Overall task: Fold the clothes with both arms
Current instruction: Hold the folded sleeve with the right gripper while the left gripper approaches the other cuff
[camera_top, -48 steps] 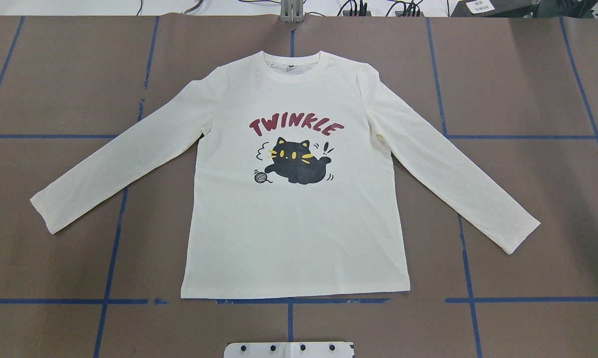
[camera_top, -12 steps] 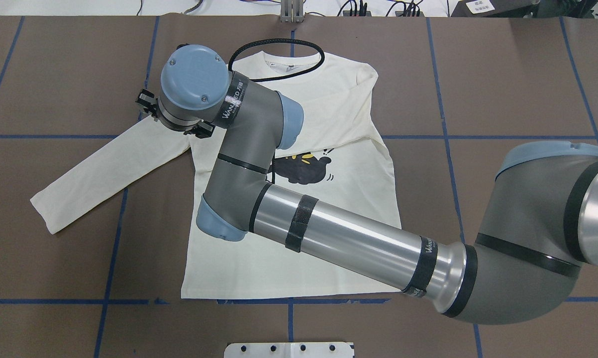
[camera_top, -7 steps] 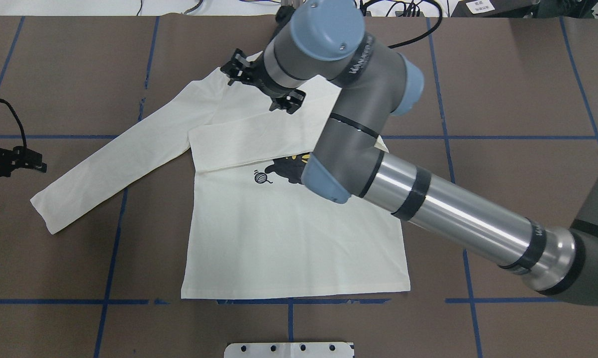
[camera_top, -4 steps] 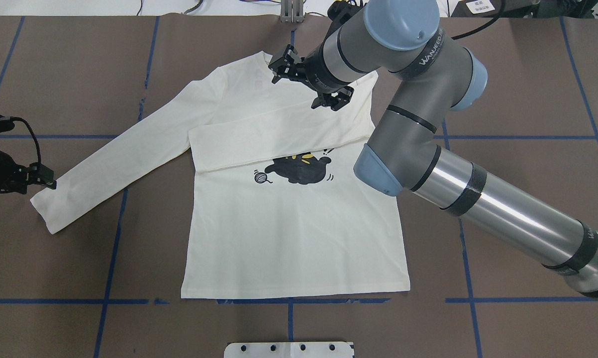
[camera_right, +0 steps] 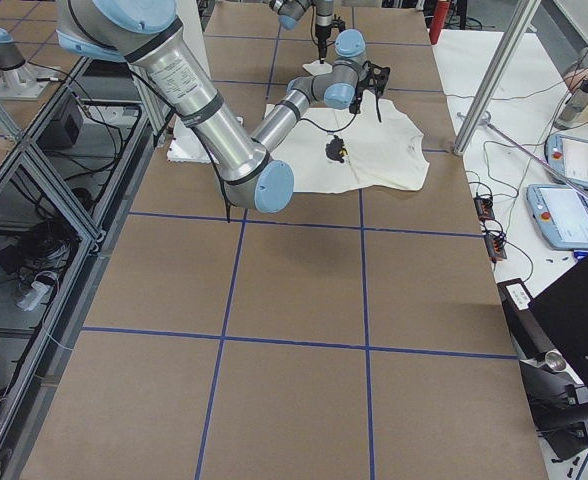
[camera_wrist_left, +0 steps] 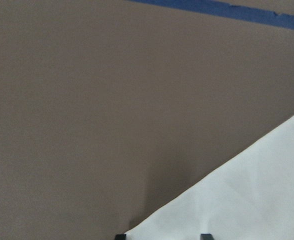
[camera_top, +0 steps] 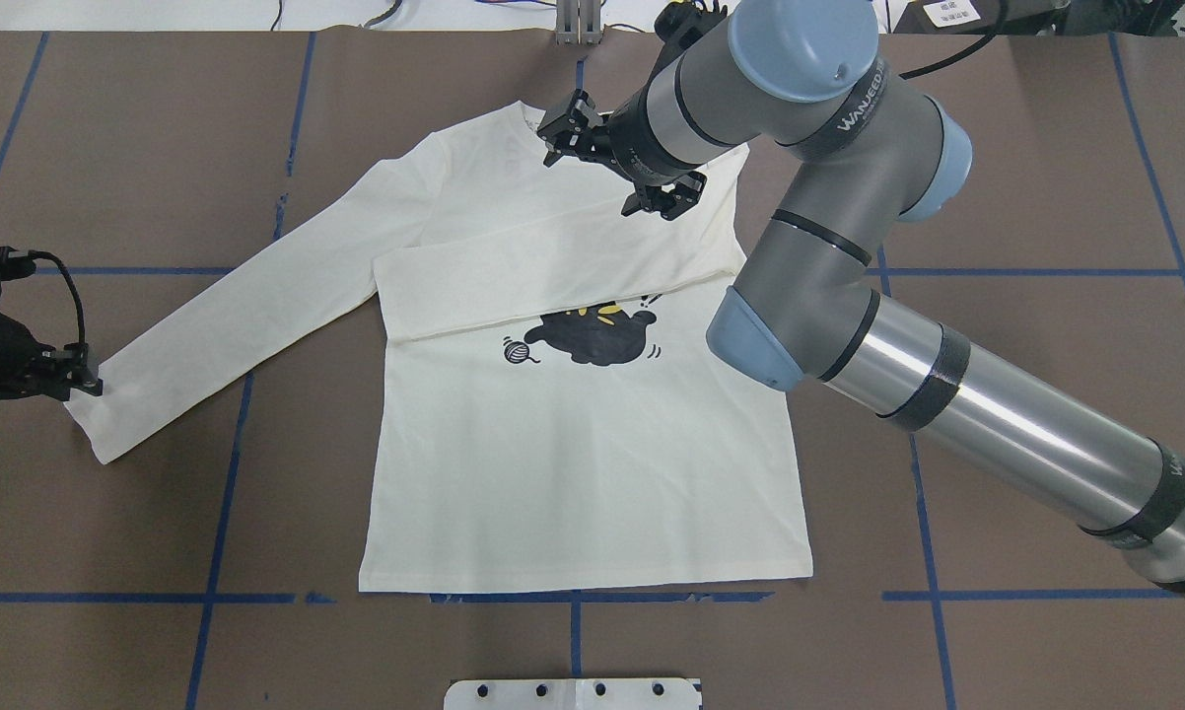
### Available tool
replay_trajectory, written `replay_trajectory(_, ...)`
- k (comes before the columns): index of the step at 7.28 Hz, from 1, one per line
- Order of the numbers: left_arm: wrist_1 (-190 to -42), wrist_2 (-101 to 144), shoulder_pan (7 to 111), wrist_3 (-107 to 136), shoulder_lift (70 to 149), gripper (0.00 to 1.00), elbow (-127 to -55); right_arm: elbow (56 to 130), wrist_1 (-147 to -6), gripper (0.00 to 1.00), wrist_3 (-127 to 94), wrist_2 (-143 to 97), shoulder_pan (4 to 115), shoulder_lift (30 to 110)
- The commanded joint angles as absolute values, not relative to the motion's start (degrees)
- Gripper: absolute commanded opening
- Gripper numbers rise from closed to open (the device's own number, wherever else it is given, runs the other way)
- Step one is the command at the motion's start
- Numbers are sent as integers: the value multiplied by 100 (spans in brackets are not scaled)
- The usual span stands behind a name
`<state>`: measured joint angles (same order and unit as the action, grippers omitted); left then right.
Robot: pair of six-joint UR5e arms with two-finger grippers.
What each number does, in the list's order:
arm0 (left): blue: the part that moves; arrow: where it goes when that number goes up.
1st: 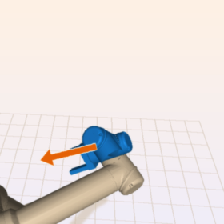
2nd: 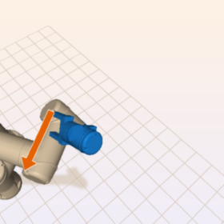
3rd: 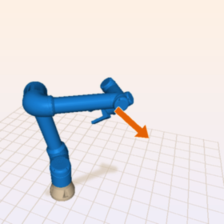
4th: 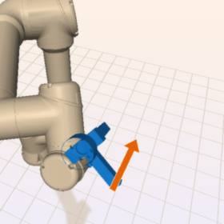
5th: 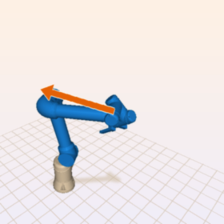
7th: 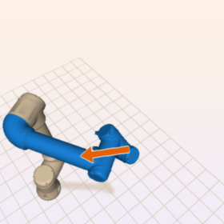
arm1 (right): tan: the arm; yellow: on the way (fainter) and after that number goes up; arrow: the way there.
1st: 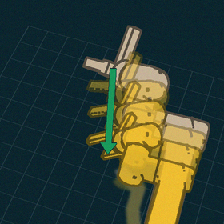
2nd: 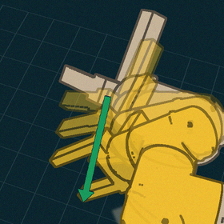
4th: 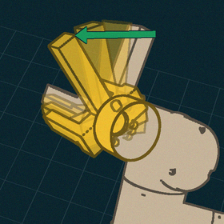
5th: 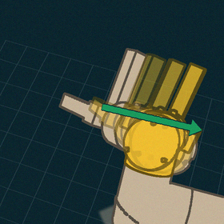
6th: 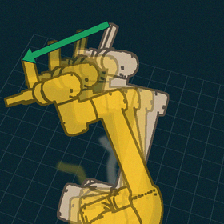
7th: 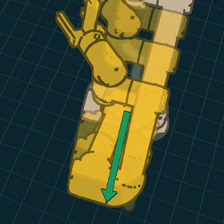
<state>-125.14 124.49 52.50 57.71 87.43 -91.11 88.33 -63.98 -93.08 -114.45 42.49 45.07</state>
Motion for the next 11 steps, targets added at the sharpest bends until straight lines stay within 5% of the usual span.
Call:
replay_trajectory(1,-12507,12437,5256,5748,8640,48,-9123,8824,-6398,100,-9308,-11435,4245,4500)
replay_trajectory(3,-12507,12437,5247,5748,8648,50,-9097,8833,-6398,100,-9316,-11435,4236,4491)
replay_trajectory(4,-12516,12437,5247,5765,8648,34,-9105,8824,-6398,100,-9316,-11435,4236,4509)
replay_trajectory(5,-12507,12454,5247,5792,8648,0,-9132,8824,-6398,100,-9316,-11435,4236,4509)
replay_trajectory(9,-12402,12812,5256,5818,8666,0,-9551,8833,-6390,100,-9308,-11443,4245,4526)
replay_trajectory(11,-12262,13261,5282,6429,9163,0,-10140,9461,-6398,100,-9255,-11671,4560,5145)
